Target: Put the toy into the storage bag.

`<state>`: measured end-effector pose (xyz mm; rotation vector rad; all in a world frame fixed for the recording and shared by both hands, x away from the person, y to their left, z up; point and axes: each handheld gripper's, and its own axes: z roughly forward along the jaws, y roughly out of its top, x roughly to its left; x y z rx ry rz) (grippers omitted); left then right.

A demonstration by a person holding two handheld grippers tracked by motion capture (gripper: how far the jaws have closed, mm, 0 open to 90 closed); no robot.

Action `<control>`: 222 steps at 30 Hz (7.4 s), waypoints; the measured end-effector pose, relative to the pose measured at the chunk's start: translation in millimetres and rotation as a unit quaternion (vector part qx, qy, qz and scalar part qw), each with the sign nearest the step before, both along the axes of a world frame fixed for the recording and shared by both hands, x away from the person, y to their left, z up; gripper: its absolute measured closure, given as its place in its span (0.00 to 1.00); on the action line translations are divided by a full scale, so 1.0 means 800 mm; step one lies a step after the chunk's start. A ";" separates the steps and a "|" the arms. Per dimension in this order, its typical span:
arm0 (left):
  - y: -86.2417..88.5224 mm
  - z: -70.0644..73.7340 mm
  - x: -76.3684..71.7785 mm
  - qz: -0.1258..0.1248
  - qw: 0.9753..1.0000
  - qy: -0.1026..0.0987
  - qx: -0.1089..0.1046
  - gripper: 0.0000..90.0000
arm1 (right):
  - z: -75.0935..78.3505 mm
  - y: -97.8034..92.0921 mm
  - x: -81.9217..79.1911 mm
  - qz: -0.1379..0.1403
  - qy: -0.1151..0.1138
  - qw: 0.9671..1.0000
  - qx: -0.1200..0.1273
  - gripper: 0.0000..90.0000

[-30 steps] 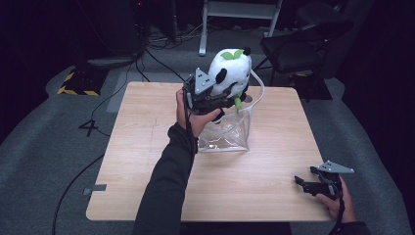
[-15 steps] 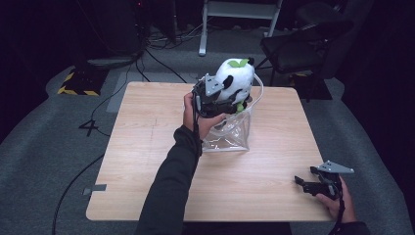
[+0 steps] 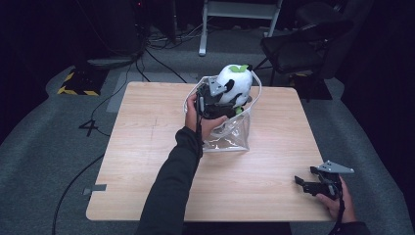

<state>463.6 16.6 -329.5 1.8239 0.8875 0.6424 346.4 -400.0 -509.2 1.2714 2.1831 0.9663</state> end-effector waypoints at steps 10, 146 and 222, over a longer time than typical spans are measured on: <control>-0.008 0.003 0.005 0.007 0.998 0.038 0.045 0.28 | 0.000 0.000 0.000 0.000 0.000 1.000 0.000 0.19; 0.123 0.009 -0.066 0.055 0.990 0.031 0.127 0.18 | 0.000 0.000 0.000 -0.001 0.000 1.000 -0.001 0.19; 0.184 -0.143 -0.105 0.065 0.967 0.132 0.210 0.18 | 0.000 0.000 0.000 -0.001 0.000 1.000 -0.001 0.19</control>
